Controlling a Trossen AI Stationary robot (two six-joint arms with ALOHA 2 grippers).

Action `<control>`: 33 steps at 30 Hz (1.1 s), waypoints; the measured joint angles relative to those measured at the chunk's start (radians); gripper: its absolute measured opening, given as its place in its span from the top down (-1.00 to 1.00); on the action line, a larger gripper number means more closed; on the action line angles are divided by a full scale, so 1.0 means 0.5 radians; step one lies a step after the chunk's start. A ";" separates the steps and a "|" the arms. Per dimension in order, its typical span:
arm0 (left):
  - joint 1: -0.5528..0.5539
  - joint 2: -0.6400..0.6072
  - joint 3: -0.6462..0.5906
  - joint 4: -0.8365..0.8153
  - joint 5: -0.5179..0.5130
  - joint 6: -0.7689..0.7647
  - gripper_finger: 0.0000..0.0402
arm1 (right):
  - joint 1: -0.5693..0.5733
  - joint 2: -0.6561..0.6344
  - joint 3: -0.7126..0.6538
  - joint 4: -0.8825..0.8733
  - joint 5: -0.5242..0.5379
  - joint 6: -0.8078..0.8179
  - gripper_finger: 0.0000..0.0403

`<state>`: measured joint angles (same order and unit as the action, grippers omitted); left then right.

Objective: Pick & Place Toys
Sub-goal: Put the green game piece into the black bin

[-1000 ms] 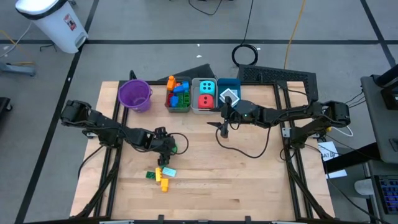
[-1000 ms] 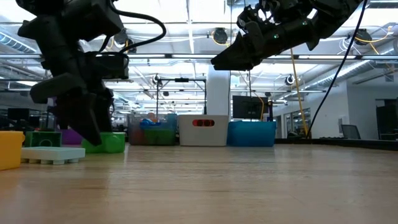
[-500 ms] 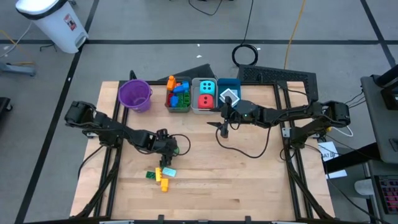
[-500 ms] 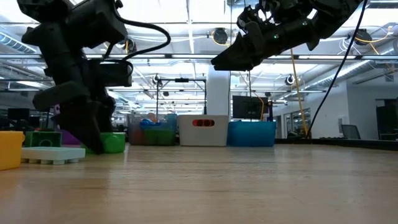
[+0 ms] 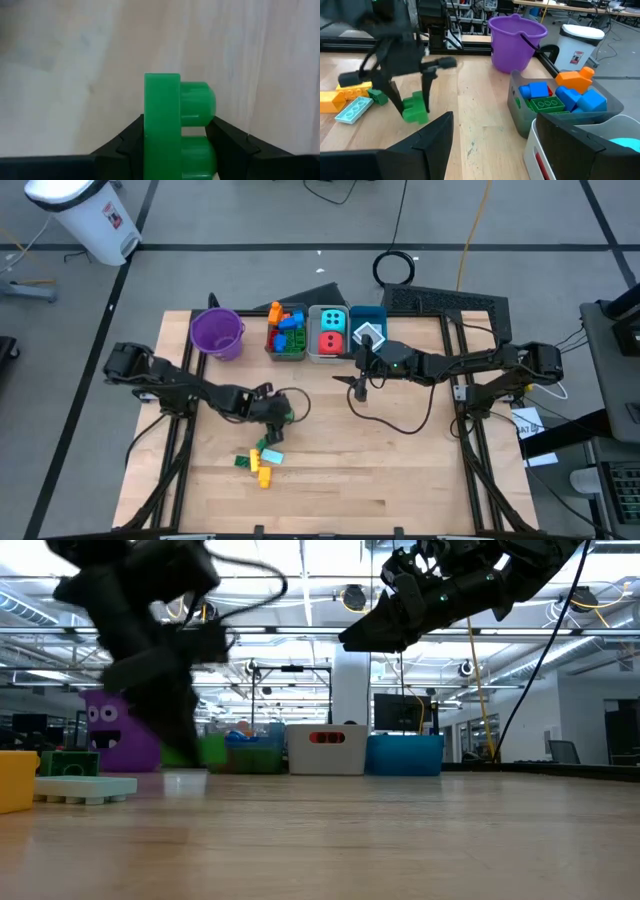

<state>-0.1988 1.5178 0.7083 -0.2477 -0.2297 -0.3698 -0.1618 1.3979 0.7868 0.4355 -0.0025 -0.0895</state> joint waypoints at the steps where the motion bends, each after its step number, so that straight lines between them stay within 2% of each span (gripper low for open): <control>1: 0.016 -0.023 0.026 -0.009 -0.027 0.001 0.14 | 0.000 0.000 0.000 0.002 0.000 0.000 -0.27; 10: 0.264 -0.182 0.342 -0.100 -0.355 0.061 0.00 | 0.000 0.000 0.000 0.001 0.000 0.000 -0.27; 15: 0.470 -0.203 0.488 -0.061 -0.591 0.206 0.11 | 0.000 0.000 0.000 0.000 0.000 0.000 -0.27; 17: 0.589 -0.202 0.497 0.008 -0.588 0.258 0.13 | 0.000 0.000 0.000 -0.005 0.000 0.000 -0.27; 20: 0.789 -0.175 0.495 0.107 -0.473 0.246 0.12 | 0.000 0.000 0.000 -0.005 0.000 0.000 -0.27; 25: 1.066 -0.047 0.495 0.171 -0.280 0.132 0.00 | 0.000 0.000 0.000 -0.005 -0.001 0.000 -0.27; 33: 1.265 0.280 0.494 0.302 -0.259 -0.032 0.12 | 0.000 0.000 0.000 -0.005 -0.001 -0.002 -0.27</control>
<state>0.4337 1.6579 0.9554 -0.0968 -0.3590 -0.3856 -0.1619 1.3979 0.7868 0.4328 -0.0029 -0.0906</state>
